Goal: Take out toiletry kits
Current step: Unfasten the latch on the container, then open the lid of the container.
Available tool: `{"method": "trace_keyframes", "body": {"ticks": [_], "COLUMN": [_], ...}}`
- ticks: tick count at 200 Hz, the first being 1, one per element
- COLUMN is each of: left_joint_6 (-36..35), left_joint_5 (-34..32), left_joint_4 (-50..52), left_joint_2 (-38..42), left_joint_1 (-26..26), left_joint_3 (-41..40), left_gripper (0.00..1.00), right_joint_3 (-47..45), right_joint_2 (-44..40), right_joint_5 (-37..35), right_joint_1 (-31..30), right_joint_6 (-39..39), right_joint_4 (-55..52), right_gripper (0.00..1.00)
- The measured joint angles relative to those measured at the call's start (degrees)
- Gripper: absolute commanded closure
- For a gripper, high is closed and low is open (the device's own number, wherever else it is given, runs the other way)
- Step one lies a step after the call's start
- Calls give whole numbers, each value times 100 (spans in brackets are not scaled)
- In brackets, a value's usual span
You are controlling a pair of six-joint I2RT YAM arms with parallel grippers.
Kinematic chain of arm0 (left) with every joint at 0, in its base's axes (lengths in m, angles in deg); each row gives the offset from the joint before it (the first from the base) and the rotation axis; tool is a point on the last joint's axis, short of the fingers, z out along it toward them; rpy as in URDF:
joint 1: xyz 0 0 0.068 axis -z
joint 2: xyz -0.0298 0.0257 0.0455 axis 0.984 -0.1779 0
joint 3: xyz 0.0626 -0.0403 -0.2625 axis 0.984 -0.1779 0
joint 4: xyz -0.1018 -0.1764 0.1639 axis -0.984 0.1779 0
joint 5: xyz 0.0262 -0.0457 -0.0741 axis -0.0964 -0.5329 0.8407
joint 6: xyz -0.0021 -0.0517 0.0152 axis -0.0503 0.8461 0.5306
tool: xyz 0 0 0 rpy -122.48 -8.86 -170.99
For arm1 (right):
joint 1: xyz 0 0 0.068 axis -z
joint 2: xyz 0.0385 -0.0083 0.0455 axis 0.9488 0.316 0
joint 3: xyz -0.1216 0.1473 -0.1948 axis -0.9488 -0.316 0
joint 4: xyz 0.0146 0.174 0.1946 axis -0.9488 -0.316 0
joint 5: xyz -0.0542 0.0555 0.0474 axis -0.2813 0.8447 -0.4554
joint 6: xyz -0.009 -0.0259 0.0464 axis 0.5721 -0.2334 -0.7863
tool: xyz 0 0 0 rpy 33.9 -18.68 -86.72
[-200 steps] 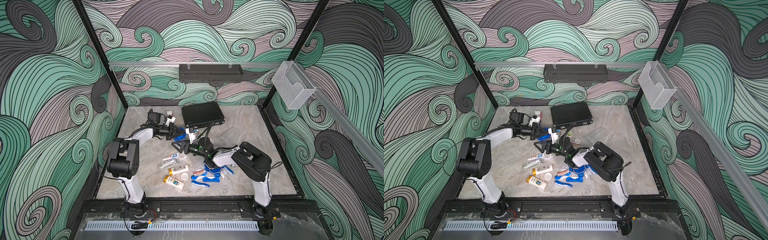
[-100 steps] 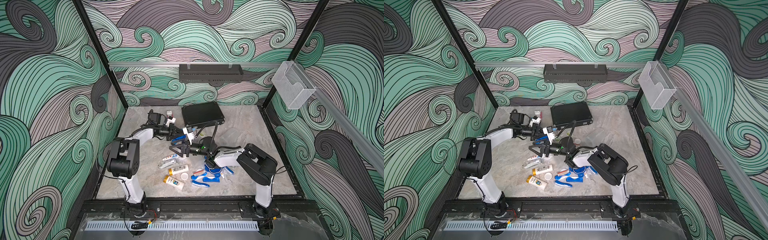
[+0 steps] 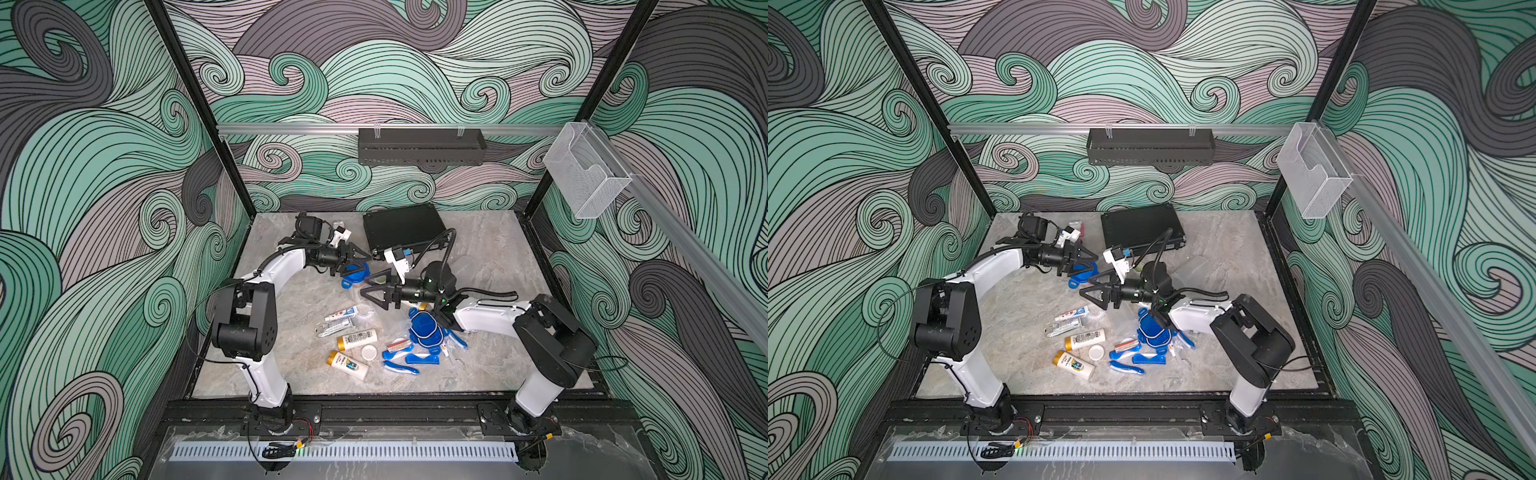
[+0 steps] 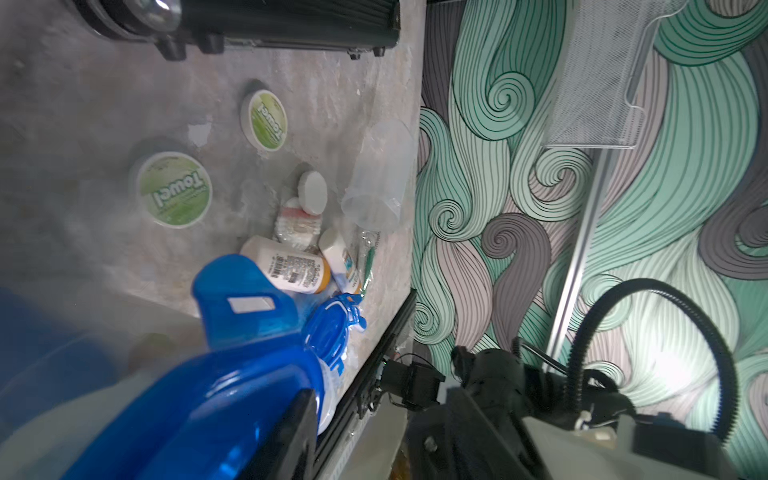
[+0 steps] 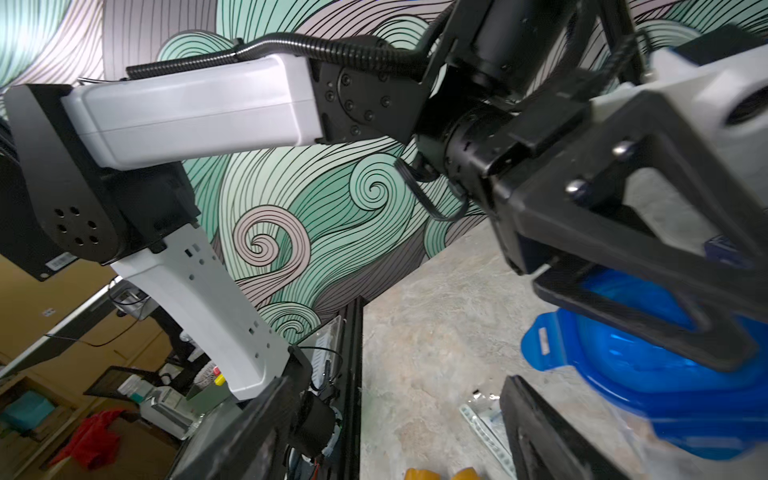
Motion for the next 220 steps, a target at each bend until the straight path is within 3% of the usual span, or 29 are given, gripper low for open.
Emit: {"method": "trace_keyframes", "body": {"ticks": [40,95,141,165,207,220], "left_joint_6": [-295,-151,247,411,667,656], "left_joint_5": [-669,-944,-807,-671,-428,-387], "left_joint_4": [820,671,269,17,-433,-470], "left_joint_2": [299,1139,710,520,306,267], "left_joint_1": [-160,-848,-1023,-1023,-1023,-1023], "left_joint_3": [358,-192,-931,-960,-841,-802], "left_gripper": [28,24,24,30,66,68], "right_joint_3": [-2,-4,-24,-70,-155,-162], "right_joint_2": [-372,-369,-374,-374,-396,-415], "right_joint_5": [-225,-374,-391,-400,-424,-428], "right_joint_1": [310,382,382,382,382,382], "right_joint_6": [501,673,739,756,782,789], "right_joint_4": [-1069,-1513,-1569,-1587,-1593,-1602], "right_gripper": [20,20,20,20,20,20]}}
